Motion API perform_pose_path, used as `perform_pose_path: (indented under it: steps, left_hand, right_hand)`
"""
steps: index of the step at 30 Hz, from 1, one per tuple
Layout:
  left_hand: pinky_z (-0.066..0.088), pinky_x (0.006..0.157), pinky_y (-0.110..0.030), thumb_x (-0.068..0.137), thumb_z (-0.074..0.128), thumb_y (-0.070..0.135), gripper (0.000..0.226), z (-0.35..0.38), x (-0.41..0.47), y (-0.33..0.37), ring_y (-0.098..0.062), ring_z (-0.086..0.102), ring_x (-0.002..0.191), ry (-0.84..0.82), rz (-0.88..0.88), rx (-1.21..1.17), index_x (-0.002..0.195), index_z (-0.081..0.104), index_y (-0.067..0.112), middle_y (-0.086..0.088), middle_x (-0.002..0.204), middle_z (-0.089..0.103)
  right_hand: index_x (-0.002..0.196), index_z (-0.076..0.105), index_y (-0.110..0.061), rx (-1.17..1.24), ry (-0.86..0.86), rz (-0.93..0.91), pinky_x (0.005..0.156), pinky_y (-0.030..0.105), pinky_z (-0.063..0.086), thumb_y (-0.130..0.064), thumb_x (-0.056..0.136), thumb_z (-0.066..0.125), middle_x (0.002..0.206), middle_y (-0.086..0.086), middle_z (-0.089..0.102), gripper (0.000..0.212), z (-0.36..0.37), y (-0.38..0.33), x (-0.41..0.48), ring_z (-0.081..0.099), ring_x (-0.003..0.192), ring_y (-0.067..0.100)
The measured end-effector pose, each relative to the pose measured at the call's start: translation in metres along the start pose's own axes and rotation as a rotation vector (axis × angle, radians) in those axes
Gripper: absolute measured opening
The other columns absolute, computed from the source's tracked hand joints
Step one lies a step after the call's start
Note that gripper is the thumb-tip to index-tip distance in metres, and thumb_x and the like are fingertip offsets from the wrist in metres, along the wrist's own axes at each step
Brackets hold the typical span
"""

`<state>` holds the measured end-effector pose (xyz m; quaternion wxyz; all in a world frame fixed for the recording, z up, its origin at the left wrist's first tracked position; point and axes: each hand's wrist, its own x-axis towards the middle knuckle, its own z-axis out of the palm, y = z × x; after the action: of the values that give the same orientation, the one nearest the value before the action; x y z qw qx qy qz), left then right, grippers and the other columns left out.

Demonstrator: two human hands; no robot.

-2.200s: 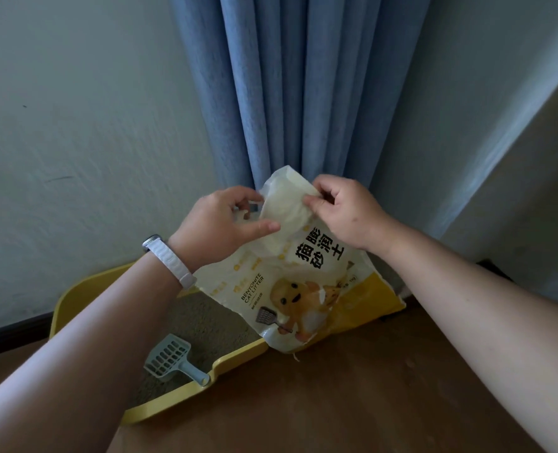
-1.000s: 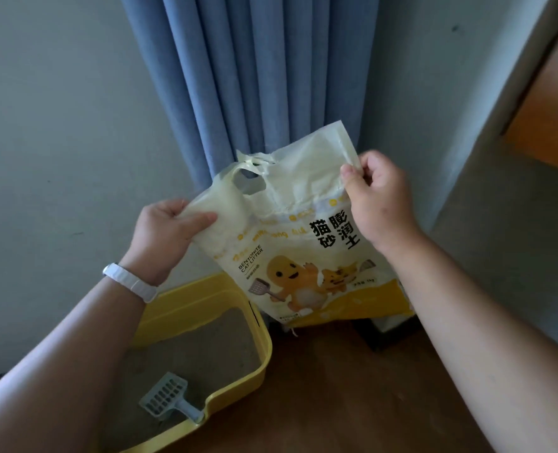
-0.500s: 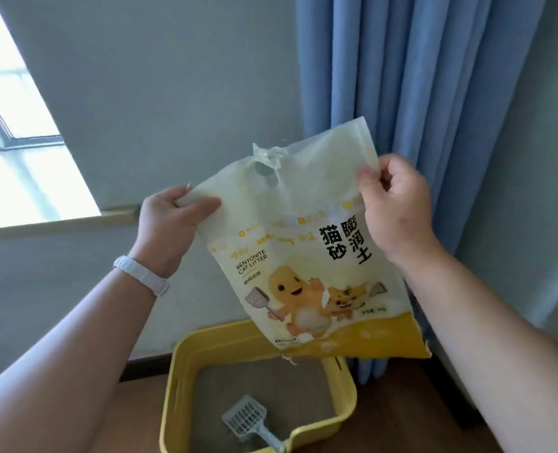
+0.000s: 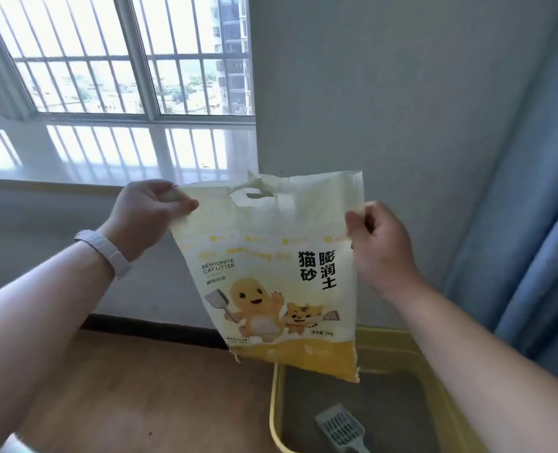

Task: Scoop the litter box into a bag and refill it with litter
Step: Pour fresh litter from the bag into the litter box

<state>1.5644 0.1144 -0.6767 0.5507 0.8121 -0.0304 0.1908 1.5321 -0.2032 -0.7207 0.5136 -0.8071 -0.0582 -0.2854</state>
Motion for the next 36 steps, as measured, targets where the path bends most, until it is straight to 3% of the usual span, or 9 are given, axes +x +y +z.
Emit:
perform_pose_path:
  steps: [5, 8, 10, 17, 22, 25, 28, 32, 36]
  left_hand:
    - [0.053, 0.076, -0.041, 0.075, 0.080, 0.019, 0.018, -0.063, 0.018, -0.049, -0.021, 0.059, 0.072, 0.042, -0.015, 0.089, 0.080, 0.071, 0.004, -0.018, 0.083, 0.071]
    - [0.042, 0.051, -0.022, 0.082, 0.075, 0.018, 0.014, -0.087, 0.031, -0.082, -0.017, 0.049, 0.058, 0.025, -0.045, 0.201, 0.075, 0.068, 0.008, -0.007, 0.070, 0.062]
    - [0.038, 0.043, -0.017, 0.083, 0.074, 0.019, 0.017, -0.100, 0.040, -0.107, -0.014, 0.045, 0.052, 0.011, -0.067, 0.270, 0.071, 0.065, 0.011, -0.002, 0.065, 0.058]
    - [0.048, 0.062, -0.026, 0.085, 0.071, 0.026, 0.013, -0.126, 0.058, -0.196, -0.017, 0.061, 0.067, 0.017, -0.158, 0.445, 0.077, 0.067, 0.016, -0.001, 0.076, 0.067]
    - [0.044, 0.084, -0.028, 0.088, 0.068, 0.027, 0.033, -0.114, 0.072, -0.249, -0.021, 0.059, 0.094, 0.004, -0.225, 0.582, 0.115, 0.066, 0.010, -0.007, 0.108, 0.067]
    - [0.045, 0.085, -0.033, 0.088, 0.065, 0.033, 0.034, -0.101, 0.082, -0.262, -0.031, 0.059, 0.100, -0.071, -0.220, 0.699, 0.116, 0.065, 0.013, -0.011, 0.108, 0.065]
    - [0.046, 0.077, -0.033, 0.089, 0.059, 0.031, 0.028, -0.088, 0.090, -0.264, -0.034, 0.059, 0.091, -0.088, -0.189, 0.743, 0.110, 0.065, 0.013, -0.012, 0.098, 0.065]
    - [0.048, 0.079, -0.036, 0.090, 0.060, 0.026, 0.031, -0.069, 0.089, -0.267, -0.037, 0.060, 0.094, -0.081, -0.195, 0.744, 0.117, 0.061, 0.010, -0.018, 0.108, 0.064]
    - [0.047, 0.075, -0.033, 0.086, 0.061, 0.026, 0.035, -0.058, 0.080, -0.259, -0.031, 0.059, 0.089, -0.085, -0.220, 0.742, 0.120, 0.058, 0.017, -0.011, 0.112, 0.063]
  right_hand:
    - [0.078, 0.048, -0.003, 0.030, -0.126, 0.035, 0.052, 0.023, 0.034, -0.023, 0.097, 0.054, 0.069, 0.008, 0.051, 0.028, 0.089, -0.004, -0.004, 0.043, 0.060, 0.016]
    - [0.081, 0.049, -0.001, 0.030, -0.173, 0.067, 0.057, 0.033, 0.038, -0.024, 0.097, 0.054, 0.075, 0.021, 0.058, 0.029, 0.139, 0.004, -0.008, 0.049, 0.064, 0.028]
    - [0.081, 0.049, -0.002, 0.047, -0.199, 0.104, 0.057, 0.036, 0.041, -0.025, 0.098, 0.052, 0.076, 0.023, 0.059, 0.029, 0.169, 0.011, -0.013, 0.048, 0.063, 0.025]
    - [0.081, 0.055, -0.015, 0.010, -0.310, 0.233, 0.061, 0.033, 0.045, -0.028, 0.099, 0.049, 0.075, 0.002, 0.064, 0.023, 0.261, 0.054, -0.026, 0.058, 0.069, 0.022]
    - [0.092, 0.061, -0.012, -0.139, -0.404, 0.320, 0.058, 0.024, 0.039, -0.025, 0.099, 0.047, 0.086, 0.003, 0.066, 0.020, 0.309, 0.089, -0.029, 0.059, 0.078, 0.021]
    - [0.091, 0.061, -0.010, -0.195, -0.400, 0.331, 0.058, 0.030, 0.035, -0.021, 0.097, 0.046, 0.087, 0.004, 0.065, 0.020, 0.321, 0.107, -0.025, 0.059, 0.080, 0.022]
    - [0.090, 0.062, -0.009, -0.219, -0.382, 0.320, 0.056, 0.028, 0.037, -0.022, 0.096, 0.047, 0.086, 0.004, 0.065, 0.020, 0.321, 0.114, -0.018, 0.059, 0.078, 0.021]
    - [0.090, 0.058, -0.018, -0.192, -0.400, 0.341, 0.058, 0.026, 0.035, -0.024, 0.095, 0.053, 0.085, -0.002, 0.063, 0.010, 0.312, 0.118, -0.017, 0.057, 0.079, 0.017]
    - [0.109, 0.057, -0.022, -0.164, -0.450, 0.365, 0.064, 0.022, 0.038, -0.031, 0.093, 0.056, 0.097, -0.004, 0.062, 0.019, 0.296, 0.122, -0.022, 0.059, 0.088, 0.015]
